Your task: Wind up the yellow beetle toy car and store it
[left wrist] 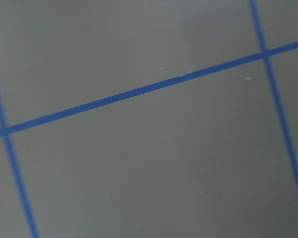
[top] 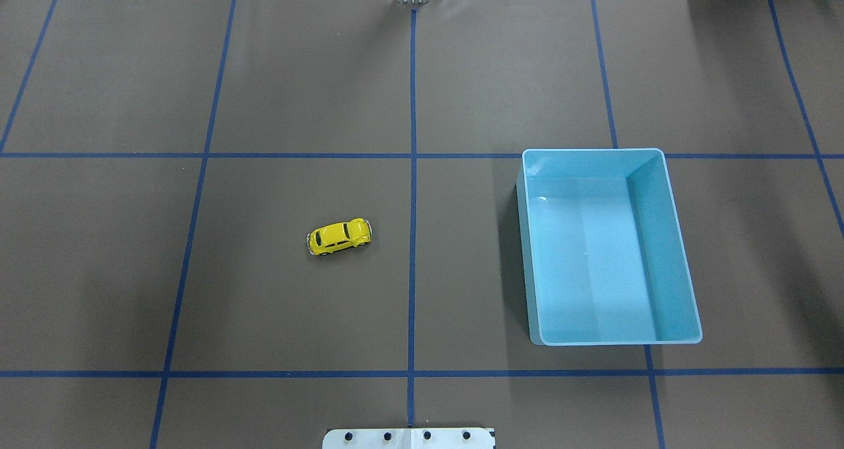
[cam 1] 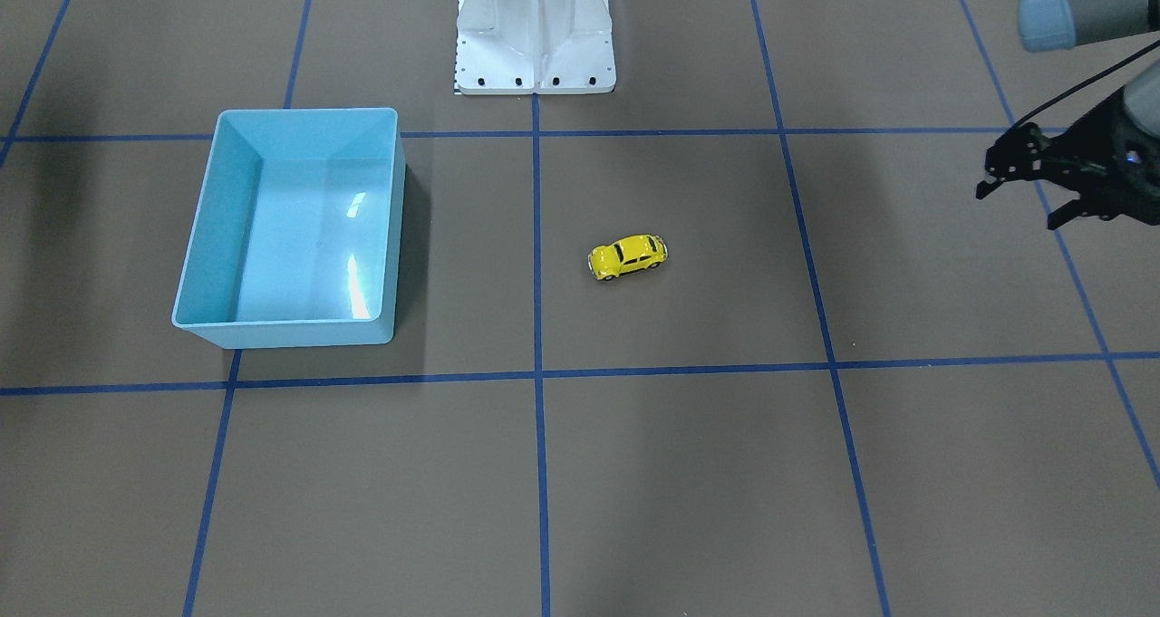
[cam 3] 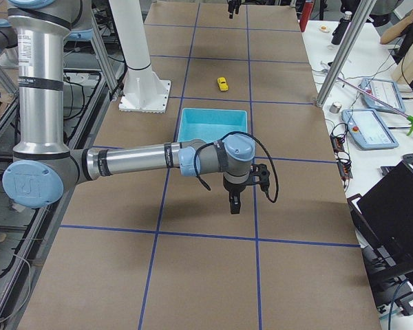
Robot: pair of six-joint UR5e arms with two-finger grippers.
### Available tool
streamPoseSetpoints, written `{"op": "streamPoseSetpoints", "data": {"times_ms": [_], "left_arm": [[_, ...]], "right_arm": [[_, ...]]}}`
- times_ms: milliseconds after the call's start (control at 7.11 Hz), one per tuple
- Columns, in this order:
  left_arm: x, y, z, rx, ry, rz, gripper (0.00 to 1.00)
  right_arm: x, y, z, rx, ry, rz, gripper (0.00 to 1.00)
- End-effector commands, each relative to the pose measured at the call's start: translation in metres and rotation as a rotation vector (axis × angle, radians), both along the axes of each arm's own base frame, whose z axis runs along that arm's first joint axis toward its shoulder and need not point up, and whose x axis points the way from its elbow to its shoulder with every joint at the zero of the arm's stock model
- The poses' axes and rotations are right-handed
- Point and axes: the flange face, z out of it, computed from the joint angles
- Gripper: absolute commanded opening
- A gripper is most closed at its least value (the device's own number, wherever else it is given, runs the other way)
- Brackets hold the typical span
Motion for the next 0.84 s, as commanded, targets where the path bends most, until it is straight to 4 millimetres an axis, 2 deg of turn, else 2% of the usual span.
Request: {"op": "streamPoseSetpoints", "data": {"times_ms": [0,141,281,422,563,704], "left_arm": [[0.131,0.015,-0.098,0.224,0.015,0.17,1.0],[0.187,0.036,-0.132,0.305,0.031,0.246,1.0],[0.23,0.059,-0.153,0.348,0.046,0.309,1.0],[0.253,0.061,-0.166,0.368,0.043,0.326,1.0],[0.268,0.059,-0.168,0.42,0.011,0.344,1.0],[0.281,0.056,-0.16,0.56,-0.022,0.466,1.0]], "right_arm": [[0.0,0.0,0.0,0.001,0.001,0.0,1.0],[0.0,0.0,0.0,0.001,0.004,0.001,1.0],[0.0,0.0,0.0,0.001,0.005,0.001,1.0],[0.0,0.0,0.0,0.001,0.007,0.001,1.0],[0.0,0.0,0.0,0.001,0.007,0.001,1.0],[0.001,0.0,0.0,0.002,0.008,0.001,1.0]]}}
